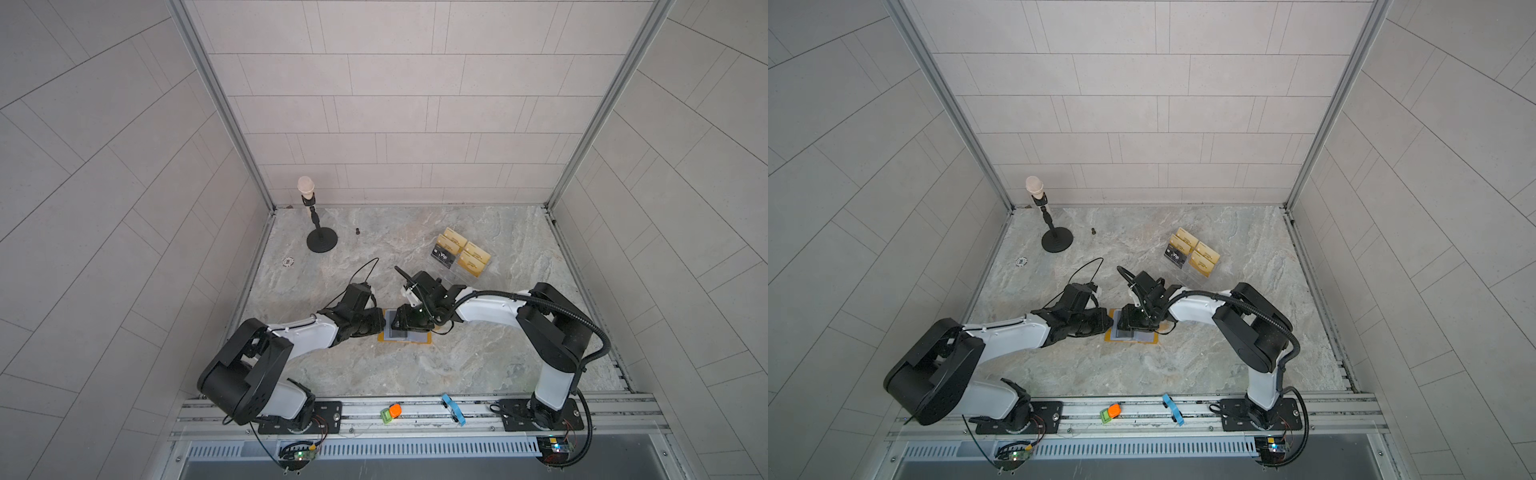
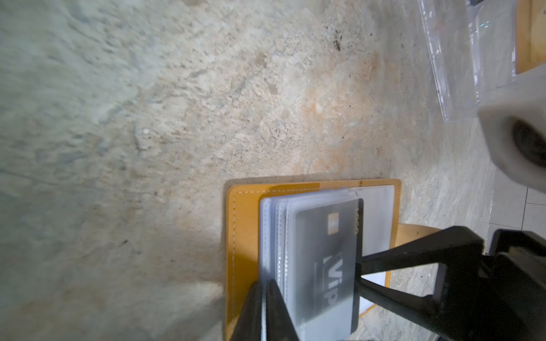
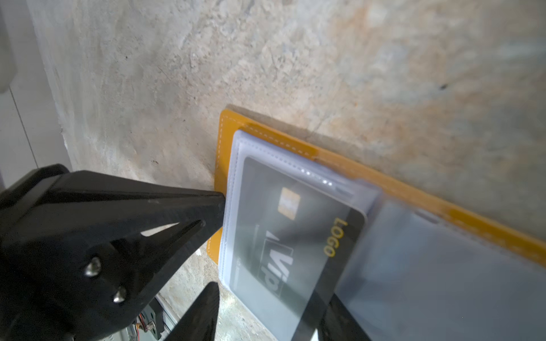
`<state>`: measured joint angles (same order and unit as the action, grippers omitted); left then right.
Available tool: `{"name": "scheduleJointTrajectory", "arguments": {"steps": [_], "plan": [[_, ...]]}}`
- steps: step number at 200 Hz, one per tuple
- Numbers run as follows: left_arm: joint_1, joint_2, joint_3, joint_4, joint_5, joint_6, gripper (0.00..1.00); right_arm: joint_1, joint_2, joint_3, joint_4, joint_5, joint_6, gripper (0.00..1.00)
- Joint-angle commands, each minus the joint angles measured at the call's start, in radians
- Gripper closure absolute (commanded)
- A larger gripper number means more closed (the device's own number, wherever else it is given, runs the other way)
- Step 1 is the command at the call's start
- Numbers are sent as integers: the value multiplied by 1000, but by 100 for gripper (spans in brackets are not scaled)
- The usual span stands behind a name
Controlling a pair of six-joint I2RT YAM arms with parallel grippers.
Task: Insert credit cards into a card holder
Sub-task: Insert the credit card into the card slot.
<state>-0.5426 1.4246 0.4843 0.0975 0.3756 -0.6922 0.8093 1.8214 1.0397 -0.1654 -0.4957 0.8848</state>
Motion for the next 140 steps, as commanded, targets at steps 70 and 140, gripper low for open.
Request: {"name": "scheduleJointTrajectory", "arguments": {"steps": [70, 140], "plan": [[-29, -31, -4, -19, -1, -32, 88, 49, -48, 21, -59, 105, 35, 44], [0, -125, 66, -246, -99, 54, 53, 4, -153, 46, -264, 167, -148, 46]]}}
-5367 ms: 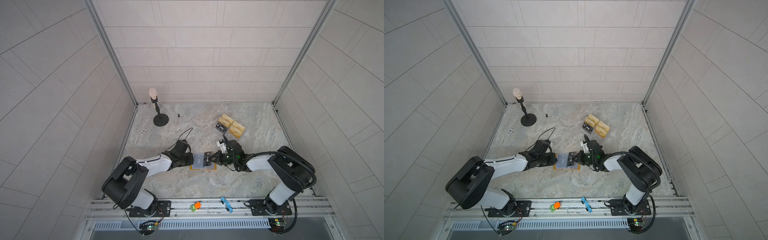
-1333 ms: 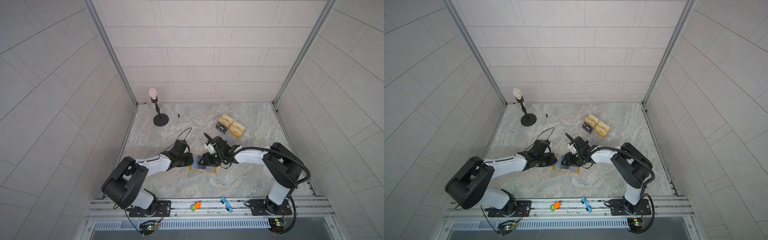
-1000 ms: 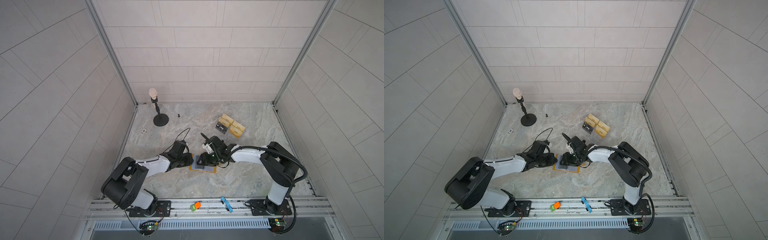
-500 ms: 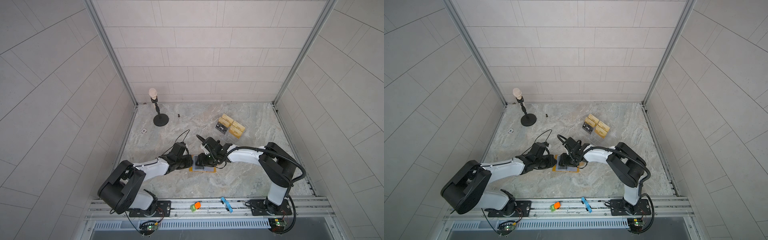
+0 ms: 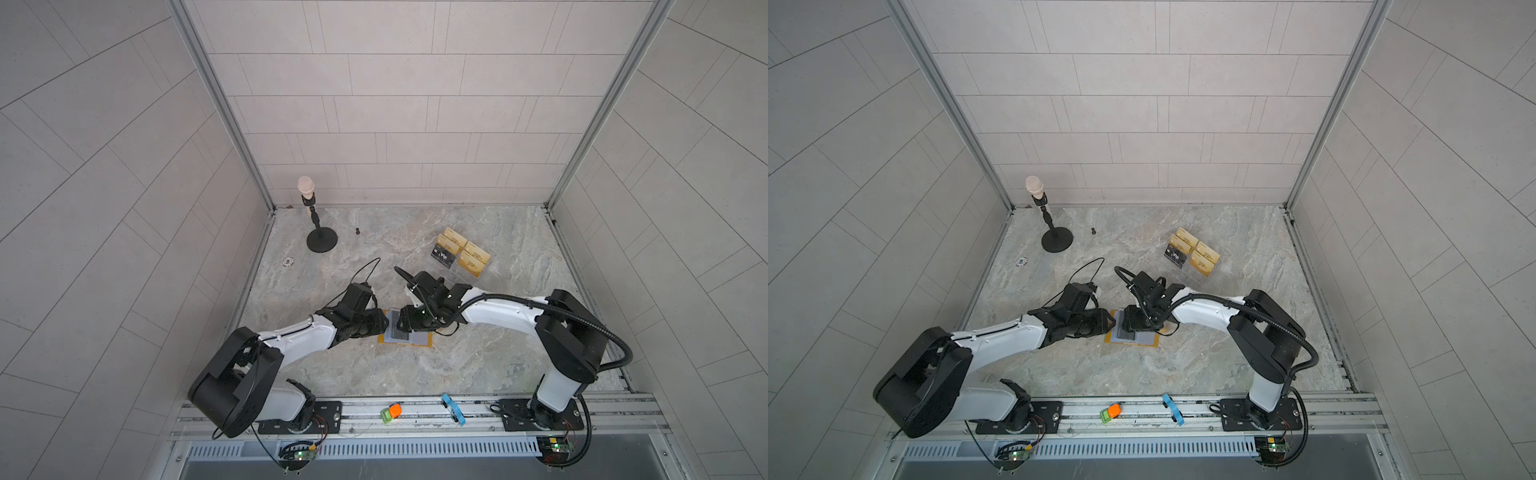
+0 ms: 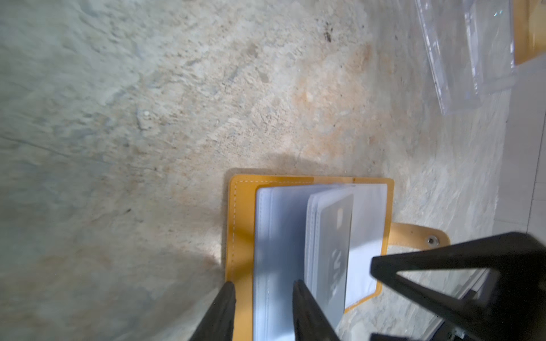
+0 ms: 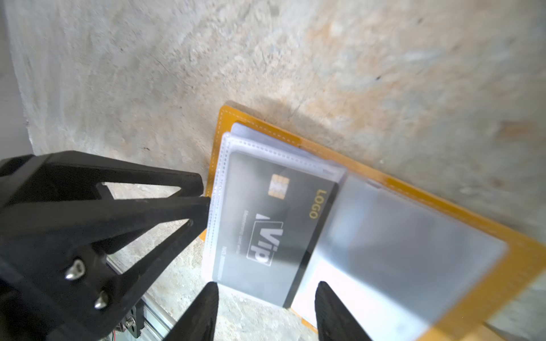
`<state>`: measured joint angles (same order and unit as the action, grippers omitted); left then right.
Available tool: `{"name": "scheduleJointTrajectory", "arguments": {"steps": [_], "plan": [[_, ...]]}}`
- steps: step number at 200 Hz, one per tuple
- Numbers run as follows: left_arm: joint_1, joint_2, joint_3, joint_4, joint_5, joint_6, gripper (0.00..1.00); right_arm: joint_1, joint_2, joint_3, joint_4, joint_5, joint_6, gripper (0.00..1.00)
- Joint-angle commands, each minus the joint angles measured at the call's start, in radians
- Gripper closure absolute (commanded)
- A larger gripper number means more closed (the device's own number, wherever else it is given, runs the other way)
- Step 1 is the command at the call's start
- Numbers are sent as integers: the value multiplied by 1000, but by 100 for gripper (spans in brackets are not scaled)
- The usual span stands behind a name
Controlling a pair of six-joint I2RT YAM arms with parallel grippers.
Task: Insert credit cards into a card holder
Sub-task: Insert the credit card into the card slot, then close the card holder at the center of the table.
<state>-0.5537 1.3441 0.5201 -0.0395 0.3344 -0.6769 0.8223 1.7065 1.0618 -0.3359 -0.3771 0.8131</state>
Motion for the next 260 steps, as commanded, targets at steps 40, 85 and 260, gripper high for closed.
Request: {"name": "scheduleJointTrajectory", "arguments": {"steps": [40, 85, 260], "plan": [[37, -74, 12, -133, -53, 56, 41, -7, -6, 23, -84, 58, -104, 62], [44, -5, 29, -85, 93, 85, 38, 3, 64, 30, -22, 29, -110, 71], [94, 112, -39, 158, 347, -62, 43, -41, 212, 40, -12, 6, -218, 80]]}}
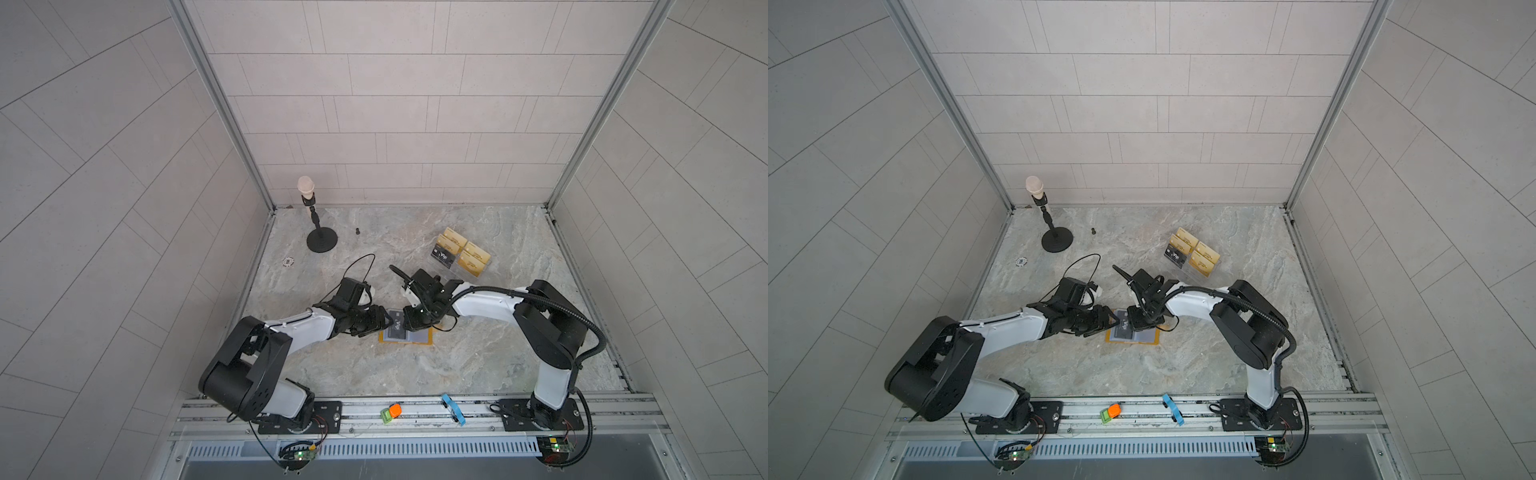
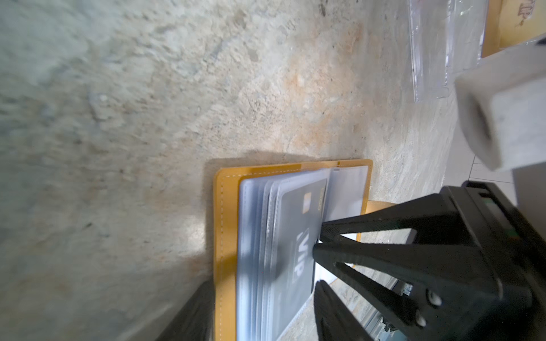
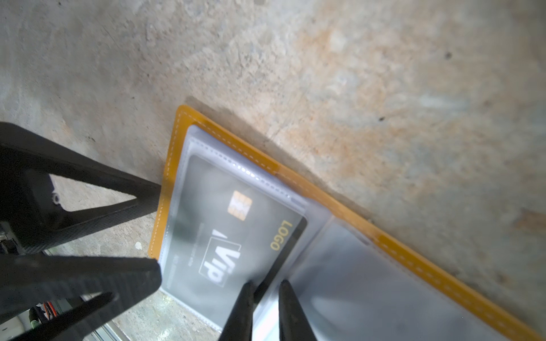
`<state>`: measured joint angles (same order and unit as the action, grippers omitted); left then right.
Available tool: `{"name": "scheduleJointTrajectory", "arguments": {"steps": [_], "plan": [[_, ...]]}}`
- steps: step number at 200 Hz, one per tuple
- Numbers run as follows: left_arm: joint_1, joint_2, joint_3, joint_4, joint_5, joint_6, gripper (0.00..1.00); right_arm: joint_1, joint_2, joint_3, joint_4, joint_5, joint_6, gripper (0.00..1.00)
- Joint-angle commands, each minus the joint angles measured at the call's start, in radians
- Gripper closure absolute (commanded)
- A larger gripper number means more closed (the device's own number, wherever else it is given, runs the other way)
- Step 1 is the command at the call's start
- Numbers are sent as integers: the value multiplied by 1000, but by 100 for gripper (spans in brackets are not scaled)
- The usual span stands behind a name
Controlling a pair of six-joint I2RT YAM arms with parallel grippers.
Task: Insert credit cards into a card holder
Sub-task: Close the card holder at the center of the table.
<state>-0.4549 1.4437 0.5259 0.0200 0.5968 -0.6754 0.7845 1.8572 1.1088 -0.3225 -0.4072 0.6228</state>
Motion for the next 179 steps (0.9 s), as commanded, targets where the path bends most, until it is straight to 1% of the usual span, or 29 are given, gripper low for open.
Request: {"name": "scheduleJointTrajectory", "arguments": {"steps": [1, 36, 71, 82, 97, 109, 125, 164, 179], "plan": [[-5, 12, -46, 104, 88, -67, 43, -4, 63, -7, -25, 36, -28, 80], [-5, -2, -70, 256, 135, -146, 47, -7, 82, -40, 16, 9, -17, 81], [-5, -28, -71, 289, 133, -160, 52, -9, 69, -64, 40, 3, -6, 81], [-5, -29, -71, 291, 133, -164, 56, -10, 65, -64, 43, -1, -6, 81], [-5, -30, -85, 337, 139, -192, 60, -9, 59, -64, 48, -4, -5, 81], [-7, -38, -97, 358, 136, -205, 61, -9, 56, -62, 51, -8, -5, 81], [-7, -49, -91, 321, 117, -186, 61, -10, 51, -62, 60, -15, -1, 81], [-17, -50, -33, 98, 8, -95, 65, -10, 41, -68, 80, -33, 6, 81], [-27, -35, -18, 71, -11, -81, 66, -10, 30, -70, 88, -42, 9, 81]]}}
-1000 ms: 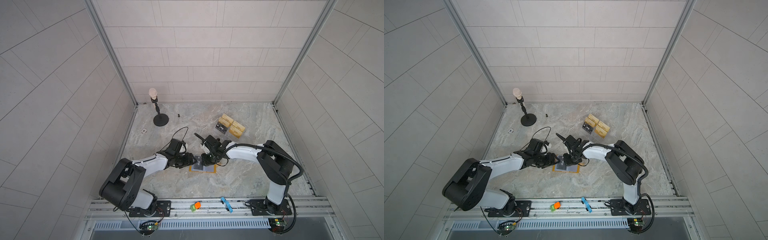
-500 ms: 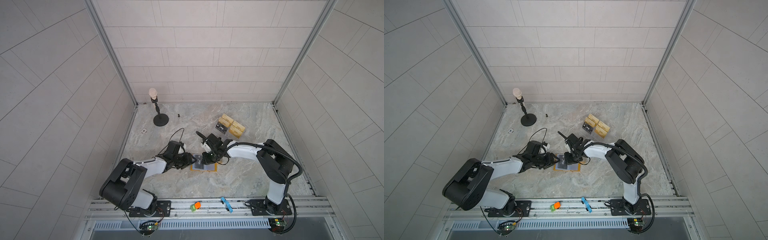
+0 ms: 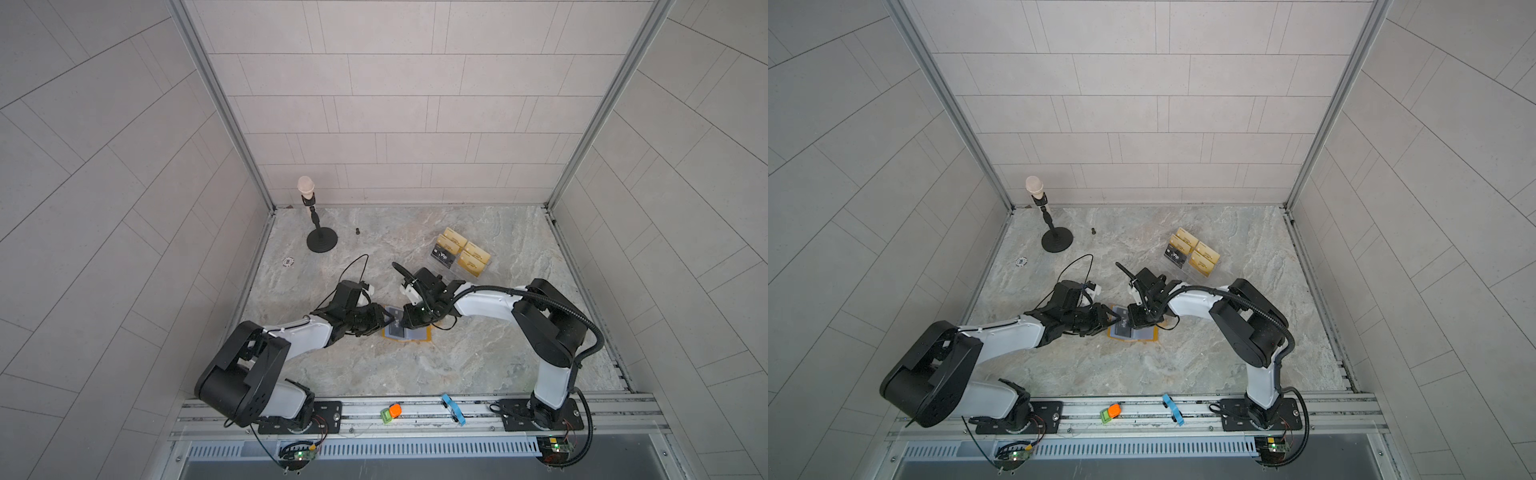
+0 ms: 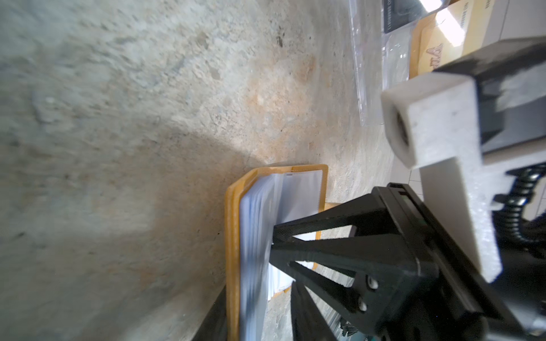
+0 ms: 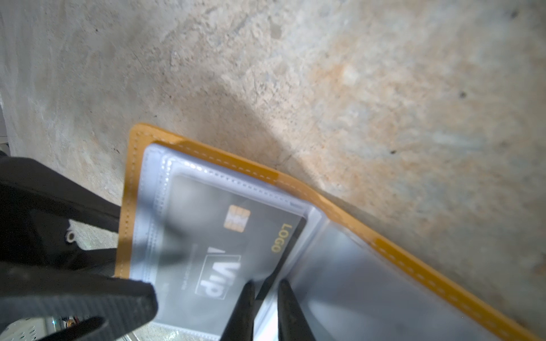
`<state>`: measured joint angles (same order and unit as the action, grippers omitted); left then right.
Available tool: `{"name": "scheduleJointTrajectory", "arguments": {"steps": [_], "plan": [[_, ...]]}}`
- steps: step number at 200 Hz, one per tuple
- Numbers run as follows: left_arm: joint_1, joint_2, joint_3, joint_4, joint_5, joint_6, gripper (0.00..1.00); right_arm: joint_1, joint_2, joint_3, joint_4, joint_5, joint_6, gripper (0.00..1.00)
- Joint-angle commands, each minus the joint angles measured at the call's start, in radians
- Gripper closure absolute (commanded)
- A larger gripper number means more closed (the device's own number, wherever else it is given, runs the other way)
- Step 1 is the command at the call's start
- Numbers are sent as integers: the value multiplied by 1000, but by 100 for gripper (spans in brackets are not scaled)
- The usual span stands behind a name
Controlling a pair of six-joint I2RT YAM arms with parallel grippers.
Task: Insert credit cards into a card holder
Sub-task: Close the card holder at the center of the table.
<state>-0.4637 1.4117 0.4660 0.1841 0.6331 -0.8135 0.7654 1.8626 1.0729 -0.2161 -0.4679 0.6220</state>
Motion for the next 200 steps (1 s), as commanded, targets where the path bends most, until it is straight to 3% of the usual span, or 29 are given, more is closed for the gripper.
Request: {"name": "scheduleJointTrajectory", "arguments": {"steps": [1, 26, 51, 85, 118, 151, 200], "plan": [[-19, -1, 42, -93, -48, 57, 66, 9, 24, -34, -18, 19, 11, 81], [-31, 31, 50, -70, -61, 46, 69, 9, 4, -32, -3, 2, 15, 81], [-70, 42, 68, -85, -89, 40, 79, 10, -8, -19, -6, -12, 11, 80], [-71, -5, 104, -219, -183, 73, 92, 5, -71, 1, -49, 7, -12, 69], [-77, -66, 199, -466, -312, 129, 93, -19, -182, 7, -107, 33, -40, 66], [-121, -41, 342, -730, -477, 170, 91, -66, -272, -34, -160, 67, -85, 65], [-225, 38, 462, -927, -673, 138, 91, -136, -353, -164, -106, 52, -95, 65]]}}
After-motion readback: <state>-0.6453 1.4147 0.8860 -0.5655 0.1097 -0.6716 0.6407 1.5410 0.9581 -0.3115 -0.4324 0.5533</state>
